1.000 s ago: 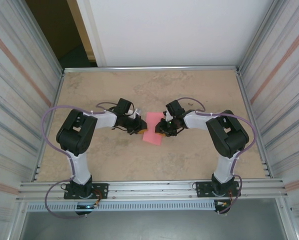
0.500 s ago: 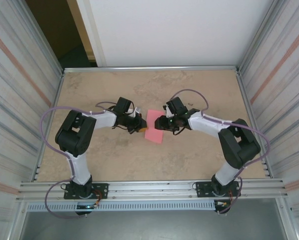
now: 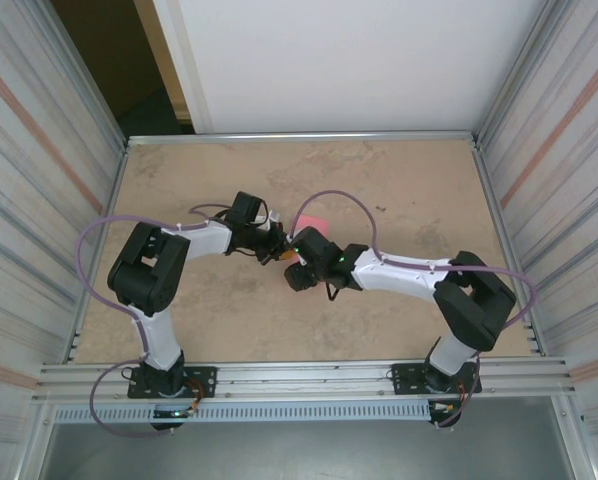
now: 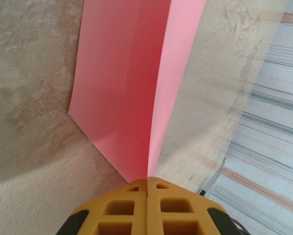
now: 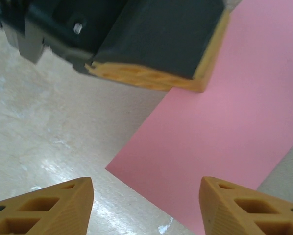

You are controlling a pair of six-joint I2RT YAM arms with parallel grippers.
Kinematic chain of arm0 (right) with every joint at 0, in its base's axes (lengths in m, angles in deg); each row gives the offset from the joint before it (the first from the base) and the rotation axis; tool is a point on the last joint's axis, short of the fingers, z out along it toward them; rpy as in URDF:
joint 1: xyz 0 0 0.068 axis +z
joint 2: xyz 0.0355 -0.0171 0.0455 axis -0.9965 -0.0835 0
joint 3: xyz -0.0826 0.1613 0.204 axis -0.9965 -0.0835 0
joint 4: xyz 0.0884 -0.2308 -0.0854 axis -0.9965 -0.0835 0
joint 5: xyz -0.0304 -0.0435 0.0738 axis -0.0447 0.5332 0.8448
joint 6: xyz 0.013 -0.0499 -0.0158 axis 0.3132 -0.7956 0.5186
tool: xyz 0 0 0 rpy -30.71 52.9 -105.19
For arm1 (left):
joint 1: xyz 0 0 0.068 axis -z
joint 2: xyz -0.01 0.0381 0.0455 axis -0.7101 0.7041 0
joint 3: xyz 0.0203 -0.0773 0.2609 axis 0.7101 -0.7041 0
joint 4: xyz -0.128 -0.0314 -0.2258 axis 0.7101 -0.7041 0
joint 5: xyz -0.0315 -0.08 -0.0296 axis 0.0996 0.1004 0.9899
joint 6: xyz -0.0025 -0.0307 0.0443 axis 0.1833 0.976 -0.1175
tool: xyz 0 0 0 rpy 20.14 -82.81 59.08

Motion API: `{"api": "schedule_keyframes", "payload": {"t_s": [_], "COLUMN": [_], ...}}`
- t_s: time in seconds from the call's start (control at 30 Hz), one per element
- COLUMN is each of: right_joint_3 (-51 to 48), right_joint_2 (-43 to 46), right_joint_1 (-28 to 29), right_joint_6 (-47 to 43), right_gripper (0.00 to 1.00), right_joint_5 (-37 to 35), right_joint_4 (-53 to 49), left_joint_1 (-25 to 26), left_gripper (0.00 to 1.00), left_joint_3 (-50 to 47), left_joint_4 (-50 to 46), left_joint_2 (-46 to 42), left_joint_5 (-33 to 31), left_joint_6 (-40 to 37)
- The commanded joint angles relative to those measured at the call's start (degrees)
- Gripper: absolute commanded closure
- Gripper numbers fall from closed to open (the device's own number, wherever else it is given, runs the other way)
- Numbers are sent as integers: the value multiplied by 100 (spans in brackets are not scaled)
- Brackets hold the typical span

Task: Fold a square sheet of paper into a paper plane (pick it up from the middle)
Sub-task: Third fold the triangle at the center of the table.

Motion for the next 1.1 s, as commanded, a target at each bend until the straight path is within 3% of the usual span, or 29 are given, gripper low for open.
{"api": "schedule_keyframes", "payload": {"t_s": [0.0,0.2,0.33,0.6,1.07], "right_joint_3": [9,74,-31,-242,-141], "right_joint_2": [-250,-439,-272,79,15], "right_joint_1": [111,105,80,8,16], "right_joint_6": [-328,-256,-264,-330,-438], "right_gripper": [39,39,47,59,65], "right_joint_5": [-477,-1017,-1349,-1287,-956], "right_joint_4": [66,97,213,385,330], "left_joint_1": [-32,-34,-36,-37,-36], "left_gripper": [95,95,95,95,94], "left_joint_3": [13,29,51,82,104], "left_joint_4": [39,-8,-39,-74,-109], "left_joint_2": [-40,-48,-30,28,58], "left_joint_5": [30,39,38,47,42], "left_joint_6": [87,81,66,51,46]}}
